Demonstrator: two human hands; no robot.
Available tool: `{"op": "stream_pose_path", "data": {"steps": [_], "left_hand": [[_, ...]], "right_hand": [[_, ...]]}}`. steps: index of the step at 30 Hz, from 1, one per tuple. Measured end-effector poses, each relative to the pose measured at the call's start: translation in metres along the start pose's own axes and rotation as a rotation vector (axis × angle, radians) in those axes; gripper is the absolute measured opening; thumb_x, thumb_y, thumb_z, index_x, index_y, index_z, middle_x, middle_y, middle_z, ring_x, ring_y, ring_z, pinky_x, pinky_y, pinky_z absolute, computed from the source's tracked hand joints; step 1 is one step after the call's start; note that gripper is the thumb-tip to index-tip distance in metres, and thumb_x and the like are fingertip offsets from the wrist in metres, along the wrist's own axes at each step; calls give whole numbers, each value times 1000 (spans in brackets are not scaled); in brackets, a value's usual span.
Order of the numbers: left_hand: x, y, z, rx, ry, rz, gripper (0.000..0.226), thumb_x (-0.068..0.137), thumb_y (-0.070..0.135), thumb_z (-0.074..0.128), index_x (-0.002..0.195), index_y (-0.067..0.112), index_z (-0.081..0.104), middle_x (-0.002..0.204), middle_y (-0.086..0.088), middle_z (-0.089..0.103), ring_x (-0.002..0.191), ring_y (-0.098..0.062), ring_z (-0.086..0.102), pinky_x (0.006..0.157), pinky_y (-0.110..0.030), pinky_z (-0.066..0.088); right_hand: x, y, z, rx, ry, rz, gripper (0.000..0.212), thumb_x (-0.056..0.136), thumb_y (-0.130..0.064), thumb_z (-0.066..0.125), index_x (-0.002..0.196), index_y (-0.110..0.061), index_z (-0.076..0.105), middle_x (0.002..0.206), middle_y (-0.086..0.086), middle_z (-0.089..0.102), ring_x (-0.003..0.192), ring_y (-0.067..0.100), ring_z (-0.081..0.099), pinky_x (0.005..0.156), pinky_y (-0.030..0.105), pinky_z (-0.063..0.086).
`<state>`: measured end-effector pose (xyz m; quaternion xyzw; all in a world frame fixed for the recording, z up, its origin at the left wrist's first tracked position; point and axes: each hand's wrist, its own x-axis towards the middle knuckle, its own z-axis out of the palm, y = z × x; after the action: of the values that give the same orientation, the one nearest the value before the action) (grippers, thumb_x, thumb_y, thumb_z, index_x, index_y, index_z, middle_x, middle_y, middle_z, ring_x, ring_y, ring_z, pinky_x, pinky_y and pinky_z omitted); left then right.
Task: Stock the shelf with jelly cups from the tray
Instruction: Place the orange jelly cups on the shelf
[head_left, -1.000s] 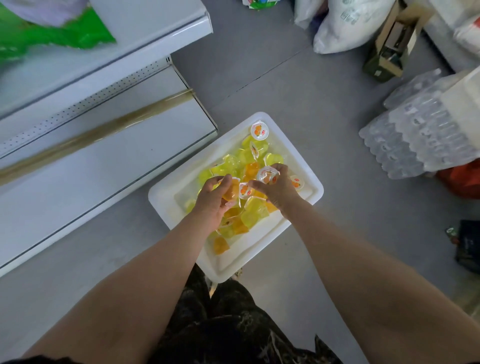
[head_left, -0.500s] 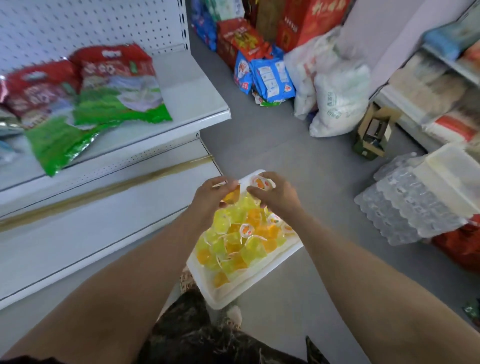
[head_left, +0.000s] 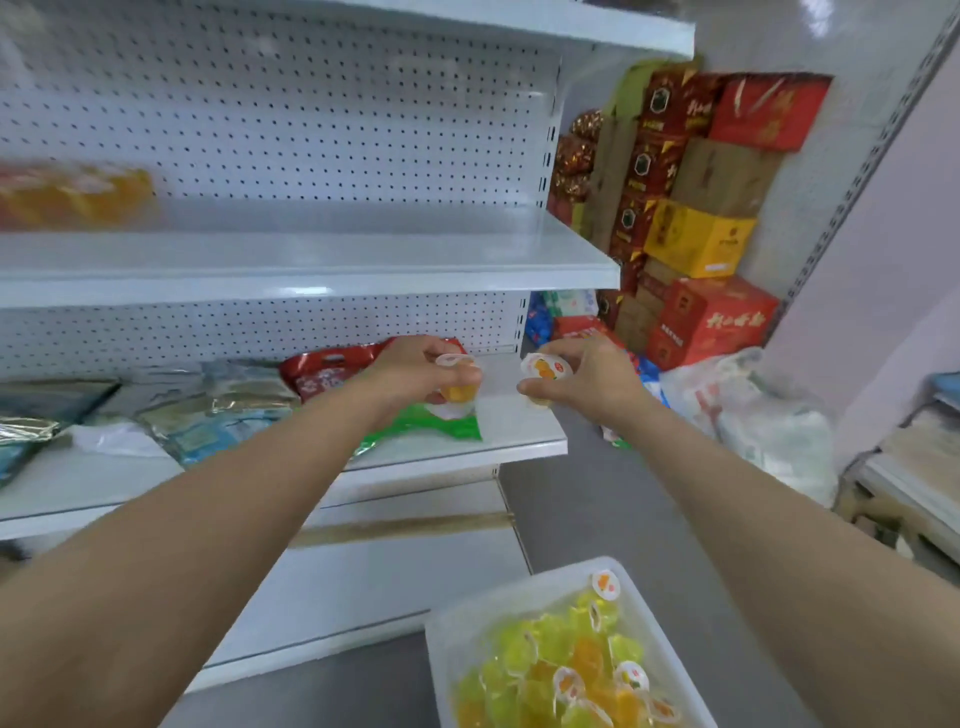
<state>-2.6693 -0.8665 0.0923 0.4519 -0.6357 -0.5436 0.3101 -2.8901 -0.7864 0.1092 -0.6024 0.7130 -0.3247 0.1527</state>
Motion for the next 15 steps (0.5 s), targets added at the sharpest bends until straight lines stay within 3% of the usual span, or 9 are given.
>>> {"op": "stream_pose_path", "data": {"steps": [4, 6, 8, 10, 13, 15], "left_hand": [[-7, 37, -61, 17, 56, 35, 50, 68, 14, 88, 111, 7, 63, 112, -12, 68, 90, -21, 71, 71, -33, 61], [-10, 52, -93, 72, 62, 43, 48, 71, 9, 86, 112, 5, 61, 112, -11, 66, 83, -16, 69, 61, -24, 58], [-12, 64, -128, 151, 66, 49, 43, 73, 9, 85, 108, 7, 60, 112, -11, 66, 88, -17, 69, 69, -28, 60], [-13, 73, -166, 241, 85, 44, 42, 74, 12, 84, 108, 7, 60, 114, -11, 63, 97, -22, 67, 81, -34, 59], [-13, 82, -228, 357, 115, 19, 58, 74, 14, 85, 123, 5, 55, 121, -8, 55, 102, -24, 65, 81, -32, 59], [-15, 86, -271, 451, 133, 18, 50, 75, 18, 85, 116, 4, 61, 118, -8, 60, 98, -21, 67, 83, -32, 59]], "right_hand": [[22, -71, -5, -30, -20, -91, 42, 68, -38, 88, 101, -15, 75, 87, -8, 68, 77, 3, 61, 57, 5, 39], [33, -104, -1, -47, -21, -146, 52, 68, -41, 87, 112, -17, 72, 97, -7, 63, 90, 8, 60, 69, 14, 41], [45, -137, 7, -59, -27, -198, 60, 69, -44, 86, 121, -21, 67, 107, -5, 58, 95, 10, 56, 75, 19, 39], [61, -171, 20, -61, -49, -251, 66, 69, -43, 85, 128, -25, 61, 109, -3, 58, 93, 13, 57, 66, 17, 39], [86, -224, 48, -64, -77, -303, 74, 71, -40, 85, 135, -31, 51, 111, -2, 58, 84, 10, 57, 59, 15, 37], [101, -262, 70, -44, -108, -329, 76, 72, -36, 85, 138, -31, 47, 111, -3, 57, 83, 10, 56, 64, 20, 39]]}}
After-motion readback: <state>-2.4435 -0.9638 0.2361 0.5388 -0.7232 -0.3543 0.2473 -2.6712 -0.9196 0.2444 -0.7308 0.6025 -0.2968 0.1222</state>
